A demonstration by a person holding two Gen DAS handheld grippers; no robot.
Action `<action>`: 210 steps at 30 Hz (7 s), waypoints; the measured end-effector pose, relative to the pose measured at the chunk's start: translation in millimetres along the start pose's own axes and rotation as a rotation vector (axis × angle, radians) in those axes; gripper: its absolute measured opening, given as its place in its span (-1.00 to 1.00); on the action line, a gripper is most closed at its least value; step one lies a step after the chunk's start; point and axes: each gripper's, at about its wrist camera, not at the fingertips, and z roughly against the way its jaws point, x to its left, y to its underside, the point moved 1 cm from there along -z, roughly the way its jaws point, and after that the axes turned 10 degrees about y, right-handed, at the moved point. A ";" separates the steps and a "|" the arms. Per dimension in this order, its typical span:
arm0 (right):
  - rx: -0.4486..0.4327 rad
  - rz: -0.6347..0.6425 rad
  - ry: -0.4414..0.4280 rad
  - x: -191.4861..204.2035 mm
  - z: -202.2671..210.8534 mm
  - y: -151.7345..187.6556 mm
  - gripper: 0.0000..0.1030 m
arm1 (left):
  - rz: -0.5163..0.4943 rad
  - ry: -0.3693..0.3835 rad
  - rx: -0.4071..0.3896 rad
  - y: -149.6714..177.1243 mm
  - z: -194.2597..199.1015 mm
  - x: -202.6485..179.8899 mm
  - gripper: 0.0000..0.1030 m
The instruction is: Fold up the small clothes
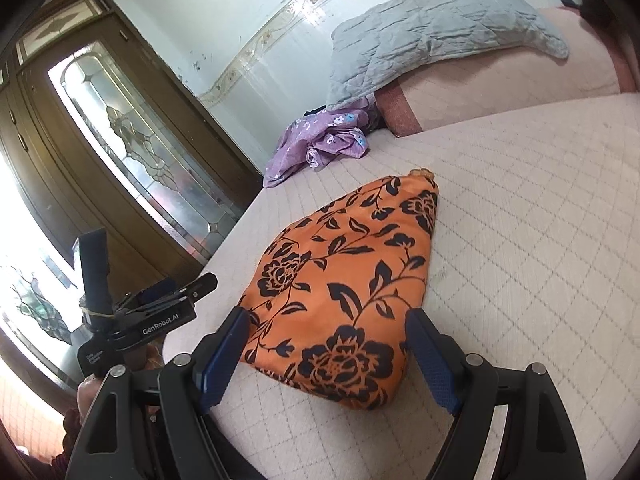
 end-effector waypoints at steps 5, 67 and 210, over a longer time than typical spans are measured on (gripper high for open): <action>0.024 0.003 0.040 2.6 -16.9 -8.7 0.60 | 0.011 0.028 0.012 -2.3 -12.2 7.7 0.75; 0.083 -0.062 0.139 -10.9 -42.3 1.1 0.60 | 0.074 0.258 0.075 9.5 -61.4 40.2 0.75; 0.024 -0.131 -0.024 -92.7 6.9 -7.9 -0.08 | -0.177 0.457 0.051 8.9 17.0 -129.8 -0.48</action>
